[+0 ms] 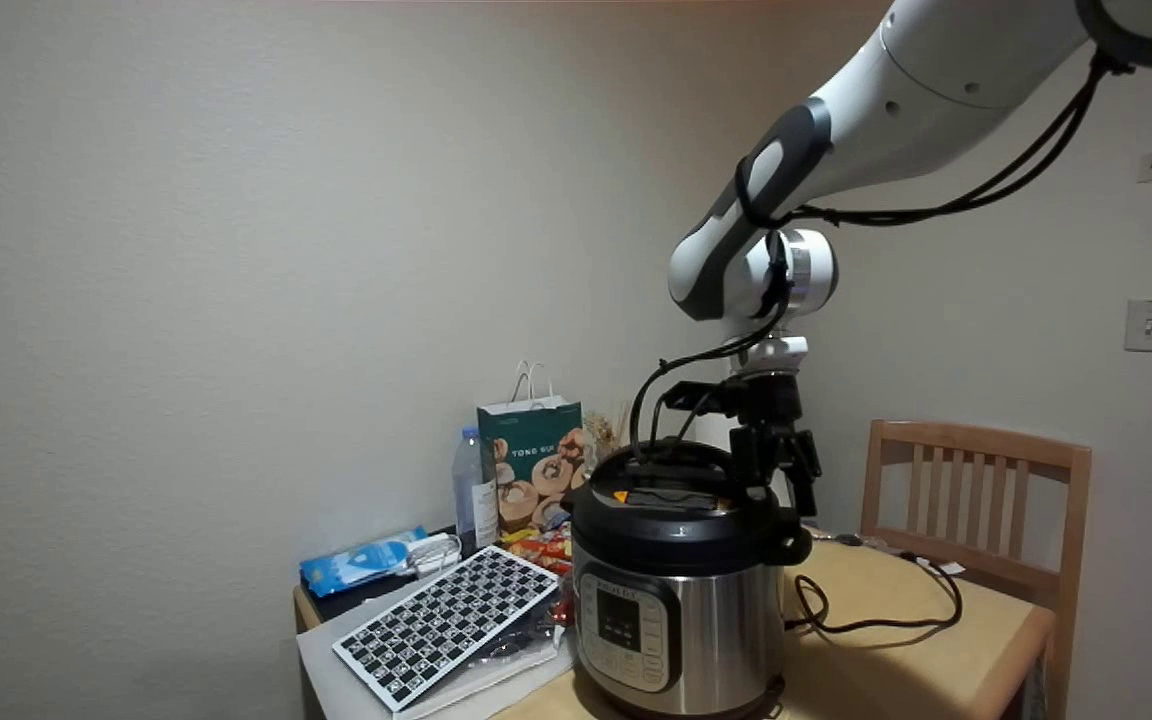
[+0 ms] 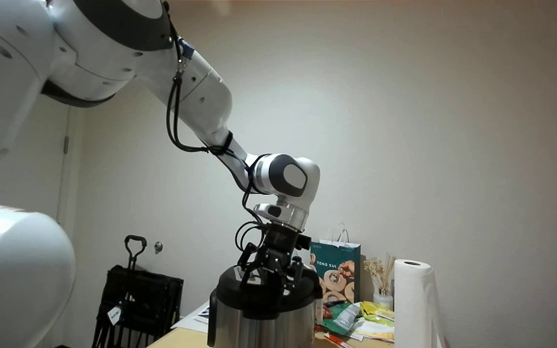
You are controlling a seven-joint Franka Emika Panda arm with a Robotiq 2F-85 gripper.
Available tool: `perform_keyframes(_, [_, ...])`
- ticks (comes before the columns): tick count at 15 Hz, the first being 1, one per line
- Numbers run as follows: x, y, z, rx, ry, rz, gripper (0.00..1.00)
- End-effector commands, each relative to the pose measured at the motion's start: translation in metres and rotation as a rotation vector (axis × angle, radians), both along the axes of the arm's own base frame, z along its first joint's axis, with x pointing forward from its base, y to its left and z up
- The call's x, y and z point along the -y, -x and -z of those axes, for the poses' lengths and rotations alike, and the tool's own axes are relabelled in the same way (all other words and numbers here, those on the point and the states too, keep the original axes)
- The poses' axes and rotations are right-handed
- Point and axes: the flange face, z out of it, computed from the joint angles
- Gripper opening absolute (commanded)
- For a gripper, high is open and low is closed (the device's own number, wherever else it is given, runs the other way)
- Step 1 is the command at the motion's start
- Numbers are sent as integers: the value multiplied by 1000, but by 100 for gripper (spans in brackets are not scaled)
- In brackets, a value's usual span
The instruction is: Turn the lid of the cooker clockwise
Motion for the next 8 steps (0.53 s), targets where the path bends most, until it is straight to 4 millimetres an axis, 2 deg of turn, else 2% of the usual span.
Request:
perform_keyframes(1, [0, 0, 0, 1, 0, 0, 100])
perform_keyframes(5, [11, 2, -12, 74, 7, 35, 100])
perform_keyframes(8, [29, 8, -21, 111, 42, 82, 100])
